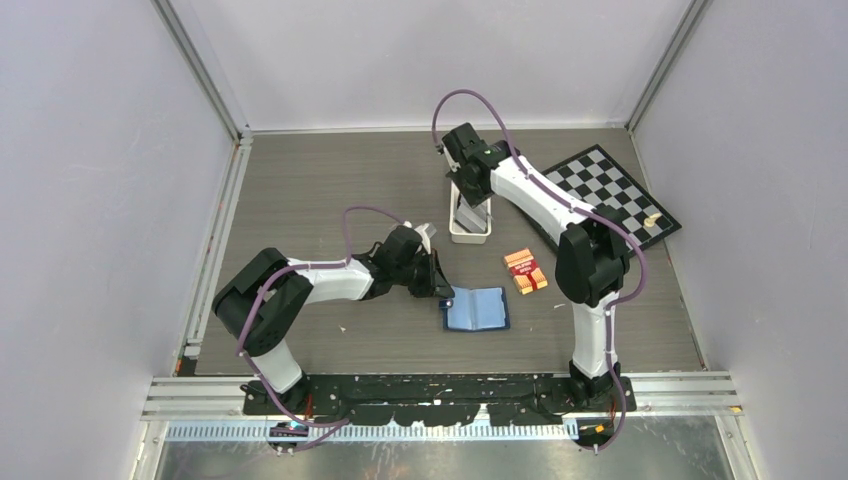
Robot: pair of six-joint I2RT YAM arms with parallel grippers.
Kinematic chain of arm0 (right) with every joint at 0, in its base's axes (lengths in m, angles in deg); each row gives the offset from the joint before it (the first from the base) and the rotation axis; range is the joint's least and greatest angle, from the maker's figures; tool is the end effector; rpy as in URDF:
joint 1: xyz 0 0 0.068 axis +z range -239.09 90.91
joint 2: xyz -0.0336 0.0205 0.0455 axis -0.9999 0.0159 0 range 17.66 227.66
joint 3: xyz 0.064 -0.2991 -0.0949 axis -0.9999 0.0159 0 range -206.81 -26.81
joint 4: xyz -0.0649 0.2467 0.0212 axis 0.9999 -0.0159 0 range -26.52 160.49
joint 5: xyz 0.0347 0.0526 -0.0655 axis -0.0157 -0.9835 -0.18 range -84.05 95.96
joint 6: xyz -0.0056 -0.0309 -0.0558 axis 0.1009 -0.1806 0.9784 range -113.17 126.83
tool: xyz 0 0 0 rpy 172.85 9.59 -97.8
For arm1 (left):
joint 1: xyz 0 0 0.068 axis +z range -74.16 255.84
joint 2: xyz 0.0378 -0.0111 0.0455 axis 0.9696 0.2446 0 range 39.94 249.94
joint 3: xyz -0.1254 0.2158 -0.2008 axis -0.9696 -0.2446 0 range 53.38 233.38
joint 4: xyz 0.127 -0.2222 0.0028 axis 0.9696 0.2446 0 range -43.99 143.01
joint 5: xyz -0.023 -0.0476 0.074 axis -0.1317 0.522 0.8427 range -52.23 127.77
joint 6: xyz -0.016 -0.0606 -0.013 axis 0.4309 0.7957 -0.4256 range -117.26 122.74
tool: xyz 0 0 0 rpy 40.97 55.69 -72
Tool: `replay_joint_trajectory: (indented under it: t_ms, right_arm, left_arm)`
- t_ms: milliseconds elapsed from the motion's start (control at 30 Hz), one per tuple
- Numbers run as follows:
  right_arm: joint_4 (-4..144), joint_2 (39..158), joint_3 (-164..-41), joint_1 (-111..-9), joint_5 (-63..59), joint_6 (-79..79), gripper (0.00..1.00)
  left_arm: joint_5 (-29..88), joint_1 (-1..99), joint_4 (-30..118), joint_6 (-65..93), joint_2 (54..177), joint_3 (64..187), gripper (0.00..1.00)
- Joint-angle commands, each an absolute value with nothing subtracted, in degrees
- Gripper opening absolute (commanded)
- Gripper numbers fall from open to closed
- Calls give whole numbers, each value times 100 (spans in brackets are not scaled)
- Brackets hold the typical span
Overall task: Put the credit cards into the card holder
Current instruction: Pick up the credit card from the storage box.
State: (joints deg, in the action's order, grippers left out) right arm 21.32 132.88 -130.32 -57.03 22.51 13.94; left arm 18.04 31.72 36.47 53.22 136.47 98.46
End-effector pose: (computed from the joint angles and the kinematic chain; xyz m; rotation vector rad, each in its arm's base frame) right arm 0.3962 0.2316 0.3005 -0.7721 2.4607 -0.2214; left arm 0.2335 -0.2497 0.1942 0.0566 2.5816 -1.1477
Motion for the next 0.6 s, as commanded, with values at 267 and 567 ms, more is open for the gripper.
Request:
replay_joint_trajectory:
  t_ms: [267,567]
  right_arm:
    - [1689,13221,-13778,-5775,1911,1207,0]
    - [1678,13423,-13857,-5854,1790,1025,1]
  left_arm:
    - [1784,3181,3661,5204,13720,9908,0]
    - [1786,3181,3657,5213,13703,9884,0]
